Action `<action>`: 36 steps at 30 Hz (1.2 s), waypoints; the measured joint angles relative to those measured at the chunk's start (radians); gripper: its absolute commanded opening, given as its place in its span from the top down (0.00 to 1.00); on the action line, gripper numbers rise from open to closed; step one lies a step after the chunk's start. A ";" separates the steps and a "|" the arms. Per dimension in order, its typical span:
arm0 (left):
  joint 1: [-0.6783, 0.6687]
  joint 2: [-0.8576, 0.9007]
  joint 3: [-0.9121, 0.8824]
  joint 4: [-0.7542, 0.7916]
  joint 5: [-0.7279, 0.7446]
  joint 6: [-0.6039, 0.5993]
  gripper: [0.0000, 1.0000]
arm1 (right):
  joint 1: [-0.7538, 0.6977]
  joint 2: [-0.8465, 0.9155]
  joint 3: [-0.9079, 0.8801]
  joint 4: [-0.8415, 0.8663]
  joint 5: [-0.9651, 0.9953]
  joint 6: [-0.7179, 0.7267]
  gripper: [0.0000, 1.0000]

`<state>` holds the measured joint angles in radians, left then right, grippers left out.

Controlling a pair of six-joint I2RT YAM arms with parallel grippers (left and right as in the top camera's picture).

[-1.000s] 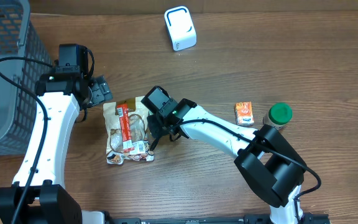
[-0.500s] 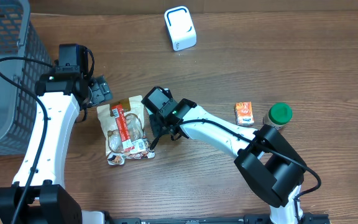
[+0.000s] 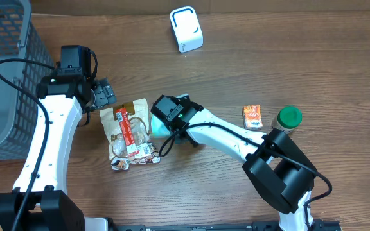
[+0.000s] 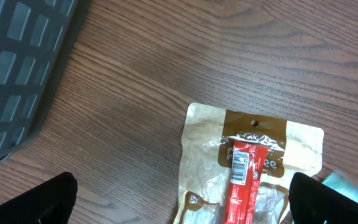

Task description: Scan the item barcode

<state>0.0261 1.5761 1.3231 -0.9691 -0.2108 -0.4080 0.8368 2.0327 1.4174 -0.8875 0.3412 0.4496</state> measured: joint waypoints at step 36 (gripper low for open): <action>0.000 0.000 0.000 0.000 0.000 0.000 0.00 | -0.167 -0.056 -0.039 0.286 -0.421 -0.078 0.37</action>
<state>0.0261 1.5761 1.3231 -0.9695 -0.2111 -0.4080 0.6693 1.9770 1.3781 -0.6018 -0.0799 0.3717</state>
